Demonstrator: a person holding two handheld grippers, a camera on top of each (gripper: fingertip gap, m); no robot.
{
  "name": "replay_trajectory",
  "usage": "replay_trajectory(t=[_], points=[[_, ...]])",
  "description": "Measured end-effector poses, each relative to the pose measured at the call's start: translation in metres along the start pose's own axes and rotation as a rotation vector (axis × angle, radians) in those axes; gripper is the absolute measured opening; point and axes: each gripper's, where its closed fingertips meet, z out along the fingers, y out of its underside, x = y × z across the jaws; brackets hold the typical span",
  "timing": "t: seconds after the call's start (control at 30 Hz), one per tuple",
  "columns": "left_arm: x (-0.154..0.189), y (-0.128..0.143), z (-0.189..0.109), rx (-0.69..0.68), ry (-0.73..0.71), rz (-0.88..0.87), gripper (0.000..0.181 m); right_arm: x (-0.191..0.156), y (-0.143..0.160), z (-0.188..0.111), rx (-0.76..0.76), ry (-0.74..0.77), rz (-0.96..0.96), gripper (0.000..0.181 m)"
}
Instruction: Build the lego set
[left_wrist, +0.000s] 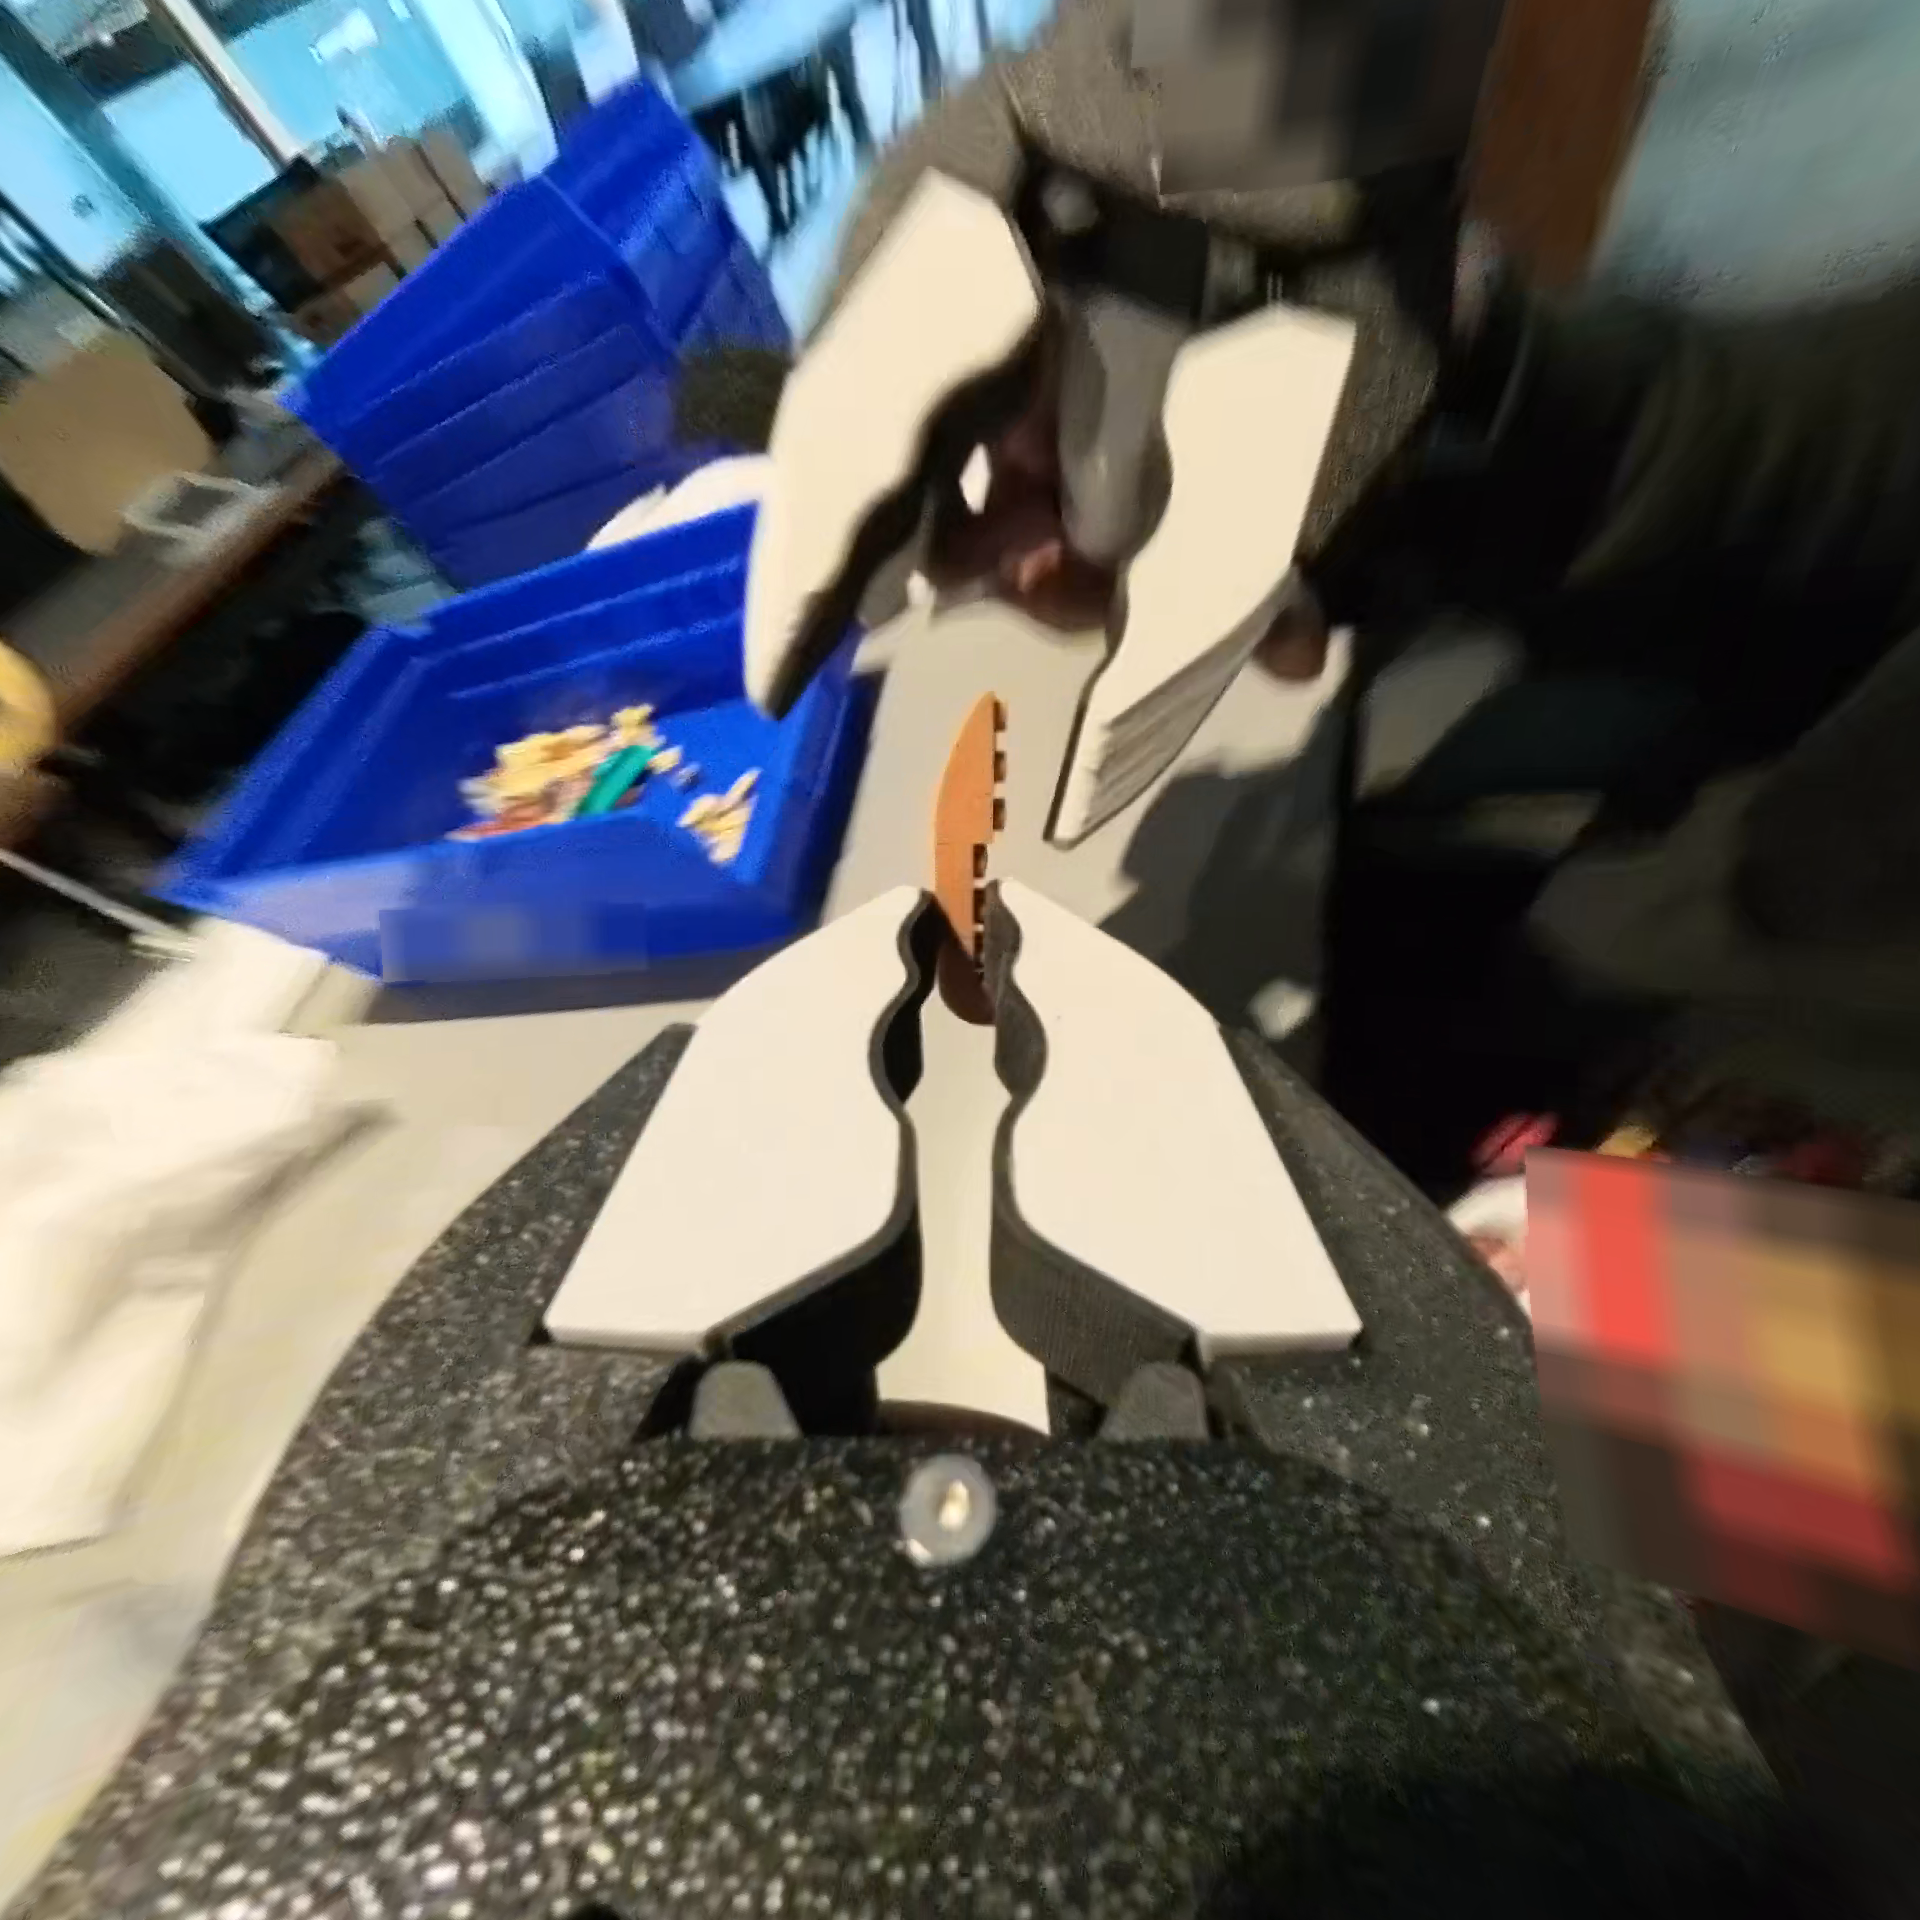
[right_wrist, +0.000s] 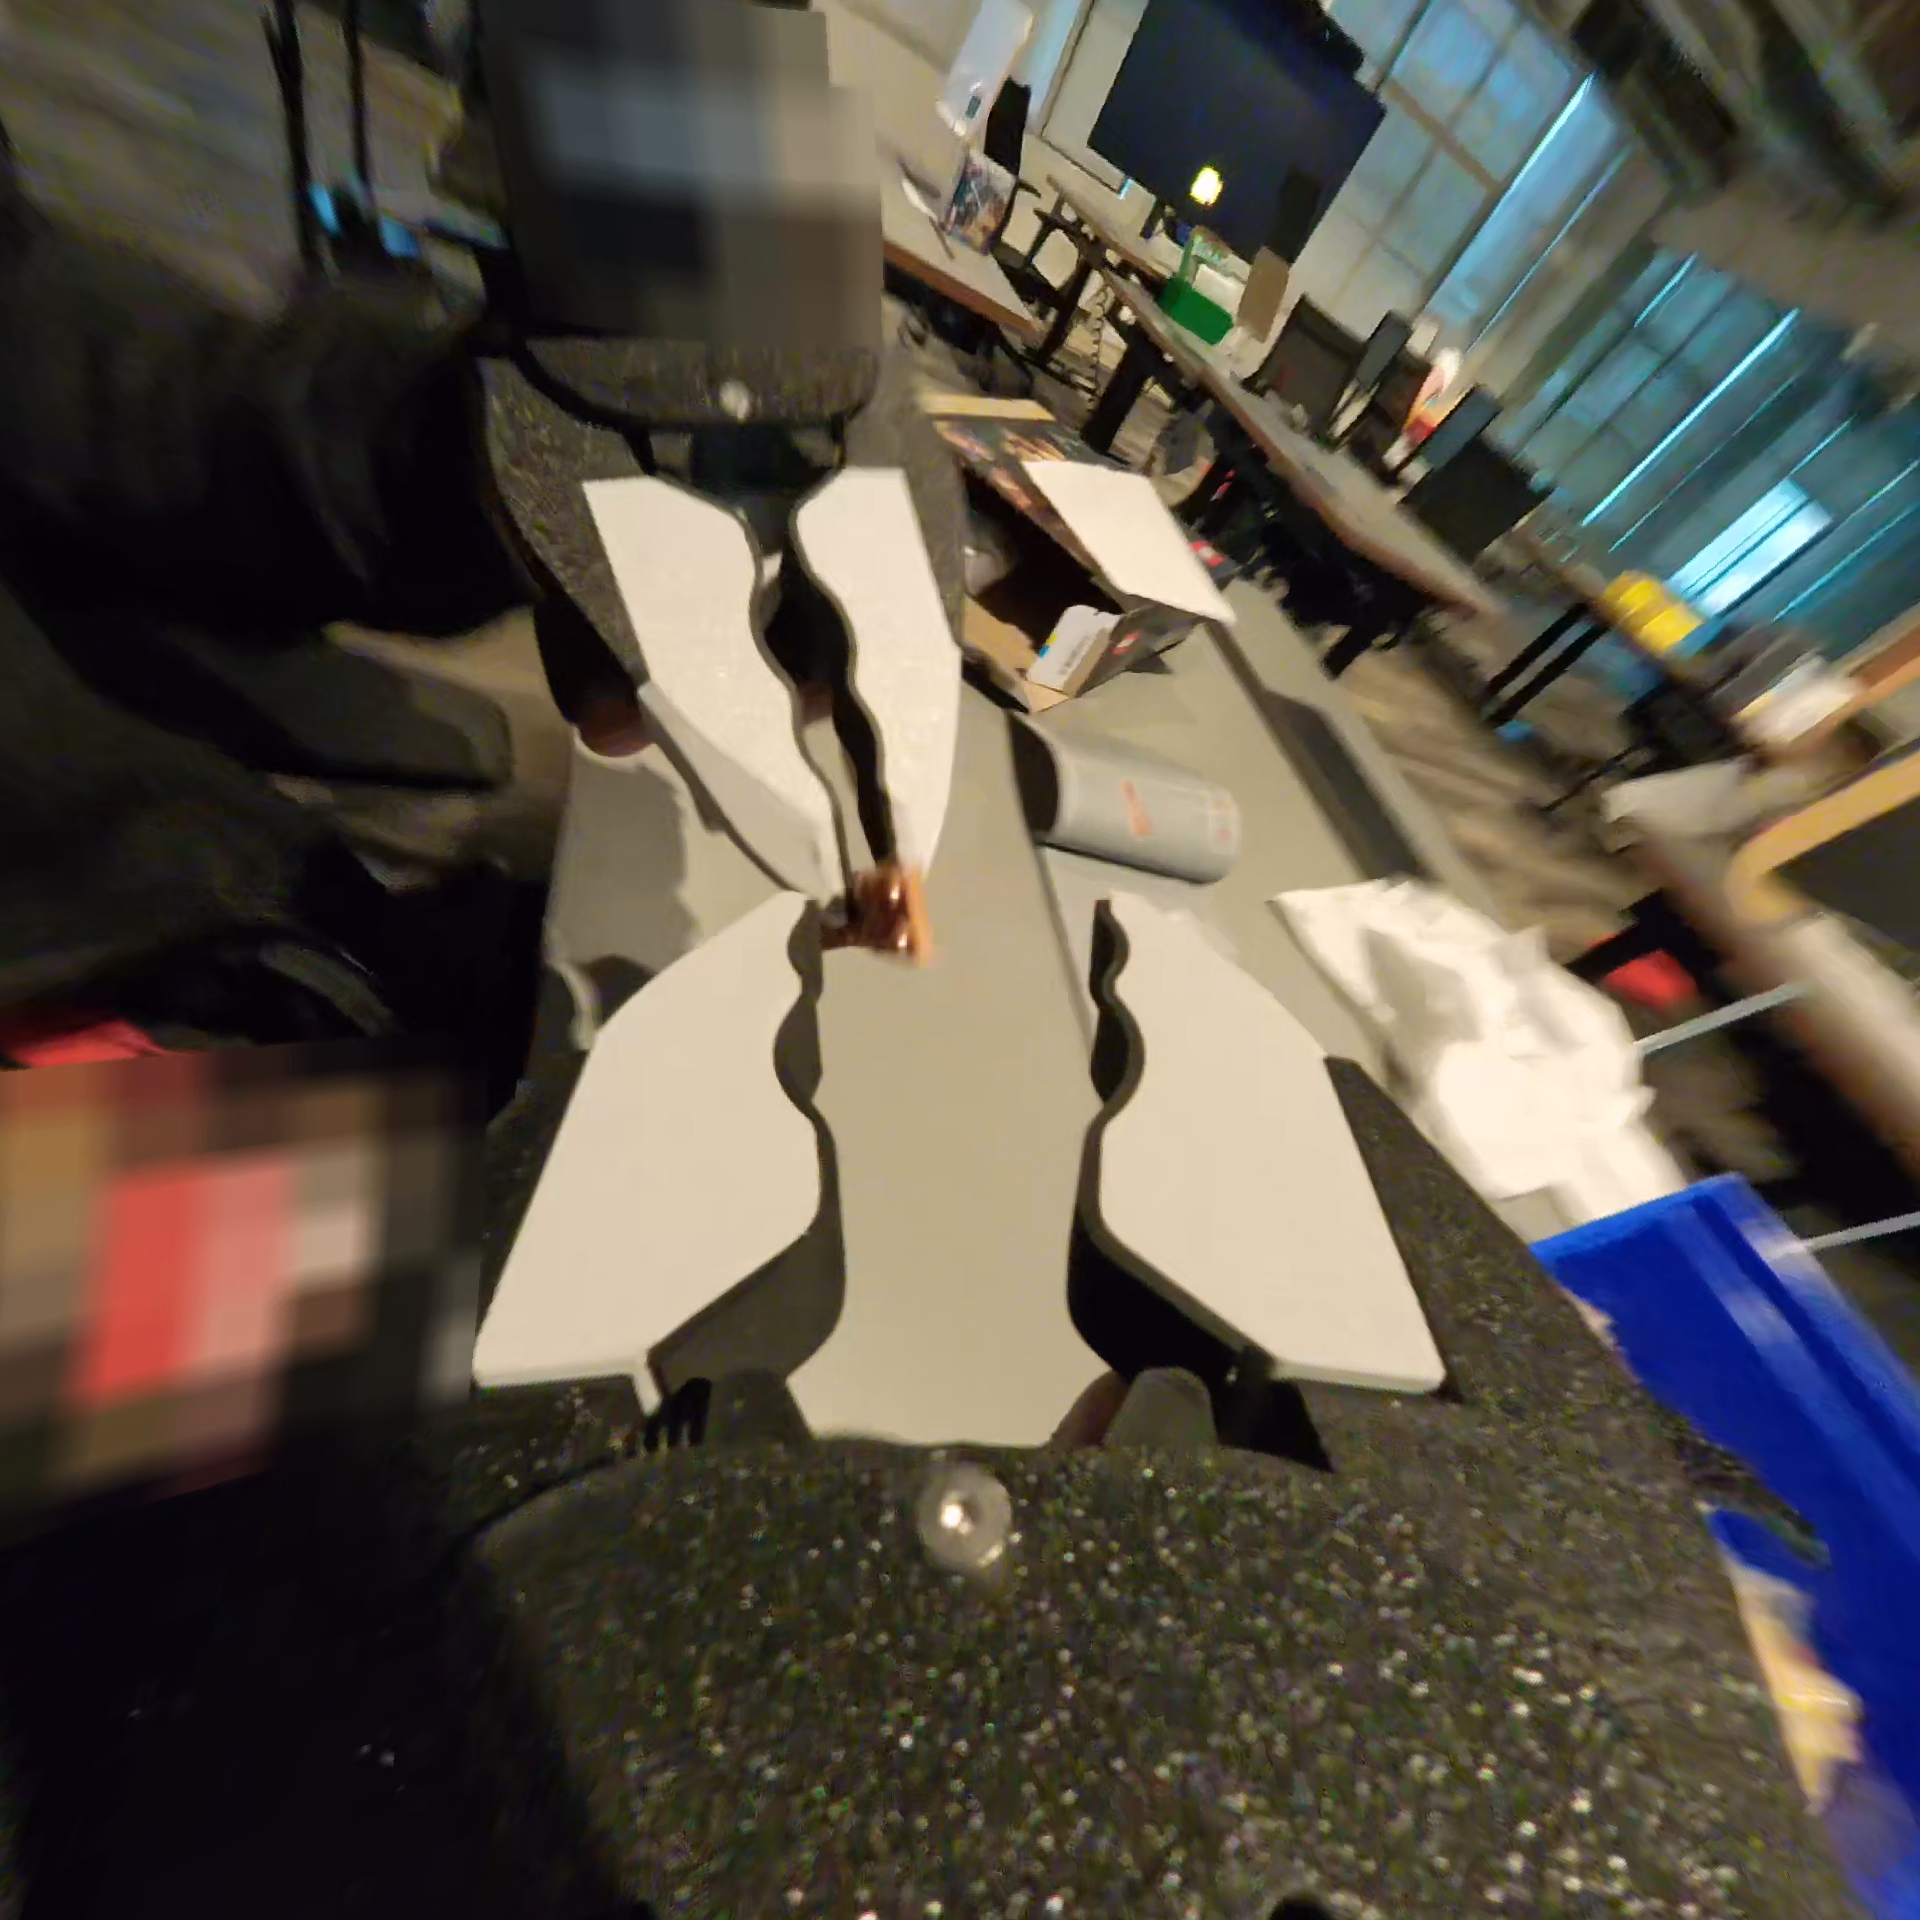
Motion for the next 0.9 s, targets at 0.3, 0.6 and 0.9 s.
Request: replay_trajectory(t=[0.3,0.6,0.9], points=[[-0.018,0.001,-0.021,0.531,0.265,-0.774,0.008,-0.005,0.001,0.010,0.145,-0.200,0.469,0.026],[-0.011,0.000,-0.017,0.553,0.280,-0.749,0.008,-0.010,-0.001,0.023,0.160,-0.227,0.579,0.022],[-0.005,-0.004,-0.013,0.532,0.282,-0.702,0.008,-0.009,-0.003,0.019,0.190,-0.244,0.613,0.015]])
